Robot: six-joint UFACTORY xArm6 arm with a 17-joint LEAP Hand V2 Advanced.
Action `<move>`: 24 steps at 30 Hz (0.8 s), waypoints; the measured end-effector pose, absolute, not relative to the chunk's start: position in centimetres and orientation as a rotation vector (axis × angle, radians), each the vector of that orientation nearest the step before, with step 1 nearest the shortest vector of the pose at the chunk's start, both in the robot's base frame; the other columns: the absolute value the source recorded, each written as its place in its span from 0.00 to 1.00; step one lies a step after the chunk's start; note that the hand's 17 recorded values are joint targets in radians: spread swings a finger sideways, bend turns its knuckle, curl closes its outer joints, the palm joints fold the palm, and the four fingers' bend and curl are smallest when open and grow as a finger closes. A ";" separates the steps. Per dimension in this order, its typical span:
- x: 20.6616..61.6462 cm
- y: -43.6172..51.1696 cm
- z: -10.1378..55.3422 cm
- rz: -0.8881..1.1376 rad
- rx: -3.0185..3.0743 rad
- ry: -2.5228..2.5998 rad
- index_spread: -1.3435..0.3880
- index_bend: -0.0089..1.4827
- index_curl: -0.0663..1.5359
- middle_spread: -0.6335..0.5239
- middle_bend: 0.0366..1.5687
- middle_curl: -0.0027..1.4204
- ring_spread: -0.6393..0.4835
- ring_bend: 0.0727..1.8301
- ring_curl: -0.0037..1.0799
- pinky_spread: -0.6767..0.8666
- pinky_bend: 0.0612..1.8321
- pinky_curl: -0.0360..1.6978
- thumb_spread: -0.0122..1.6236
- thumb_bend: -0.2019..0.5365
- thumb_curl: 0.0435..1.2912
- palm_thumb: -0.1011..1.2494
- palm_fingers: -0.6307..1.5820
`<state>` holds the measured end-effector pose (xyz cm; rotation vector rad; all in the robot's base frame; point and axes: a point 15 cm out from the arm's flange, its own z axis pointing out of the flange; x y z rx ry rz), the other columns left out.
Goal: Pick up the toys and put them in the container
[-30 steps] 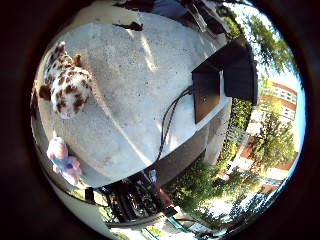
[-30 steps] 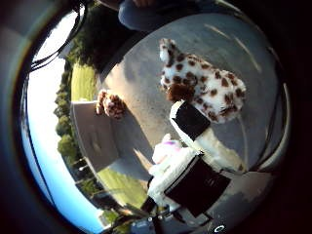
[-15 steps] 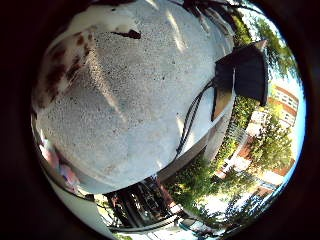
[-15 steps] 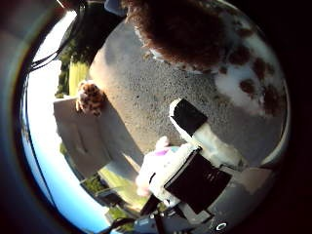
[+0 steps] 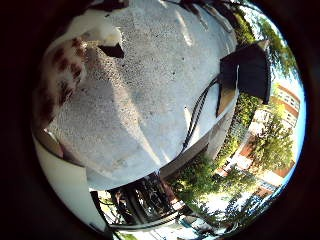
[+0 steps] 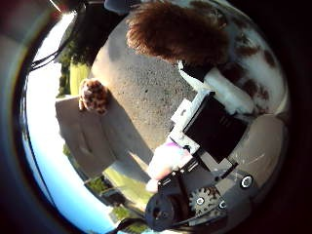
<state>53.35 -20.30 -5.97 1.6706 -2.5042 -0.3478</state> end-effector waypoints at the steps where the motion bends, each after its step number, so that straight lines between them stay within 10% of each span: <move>1: 53.1 -20.0 -5.7 -0.372 1.670 -2.498 0.48 0.32 0.03 0.40 0.66 0.61 0.53 0.68 0.65 0.61 0.76 0.33 0.65 0.30 0.39 0.79 0.78; 24: 48.6 -5.3 23.0 -0.673 2.057 -2.133 0.24 0.62 0.03 0.39 0.81 0.73 0.44 0.77 0.80 0.52 0.85 0.48 0.72 0.26 0.52 0.78 0.67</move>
